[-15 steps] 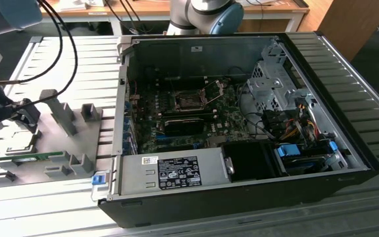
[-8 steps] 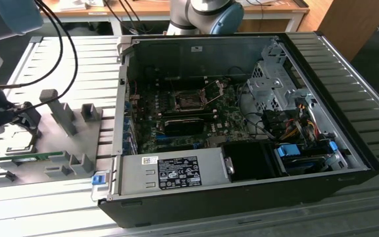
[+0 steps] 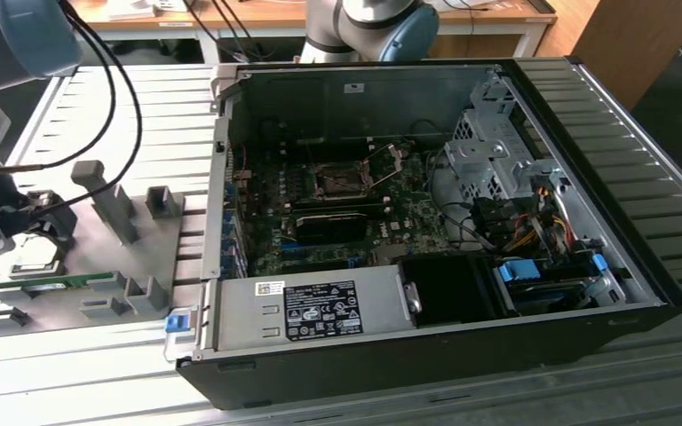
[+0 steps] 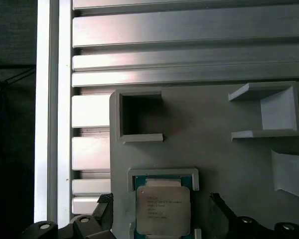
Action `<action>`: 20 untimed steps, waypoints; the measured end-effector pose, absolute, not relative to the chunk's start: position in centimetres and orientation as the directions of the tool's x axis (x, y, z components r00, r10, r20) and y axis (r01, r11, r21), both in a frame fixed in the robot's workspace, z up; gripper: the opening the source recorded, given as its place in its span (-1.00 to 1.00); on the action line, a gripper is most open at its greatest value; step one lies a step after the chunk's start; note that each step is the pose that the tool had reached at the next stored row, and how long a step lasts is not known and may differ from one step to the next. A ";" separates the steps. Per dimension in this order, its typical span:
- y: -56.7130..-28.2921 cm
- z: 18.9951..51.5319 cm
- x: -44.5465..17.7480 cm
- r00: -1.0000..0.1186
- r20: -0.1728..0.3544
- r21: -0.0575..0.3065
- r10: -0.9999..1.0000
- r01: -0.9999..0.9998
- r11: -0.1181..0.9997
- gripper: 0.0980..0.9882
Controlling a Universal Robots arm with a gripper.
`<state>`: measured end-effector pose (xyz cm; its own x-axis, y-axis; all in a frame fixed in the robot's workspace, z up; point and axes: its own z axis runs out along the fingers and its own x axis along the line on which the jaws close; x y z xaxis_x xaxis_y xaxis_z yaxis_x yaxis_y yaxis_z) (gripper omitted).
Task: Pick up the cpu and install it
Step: 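Pick up the cpu and move it towards the insertion slot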
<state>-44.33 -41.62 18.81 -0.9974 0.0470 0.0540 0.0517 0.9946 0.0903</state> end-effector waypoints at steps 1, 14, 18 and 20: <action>-41.7 18.7 -44.4 -0.998 0.054 0.090 0.043 0.048 0.995 0.68; -41.9 18.3 -44.4 -0.999 0.053 0.090 0.012 0.016 0.996 0.50; -41.9 18.2 -44.4 -0.999 0.053 0.090 0.012 0.016 0.996 0.46; -41.9 18.2 -44.3 -0.999 0.053 0.091 0.012 0.017 0.996 0.30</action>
<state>-44.33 -41.86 18.23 -0.9985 0.0118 0.0530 0.0165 0.9958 0.0905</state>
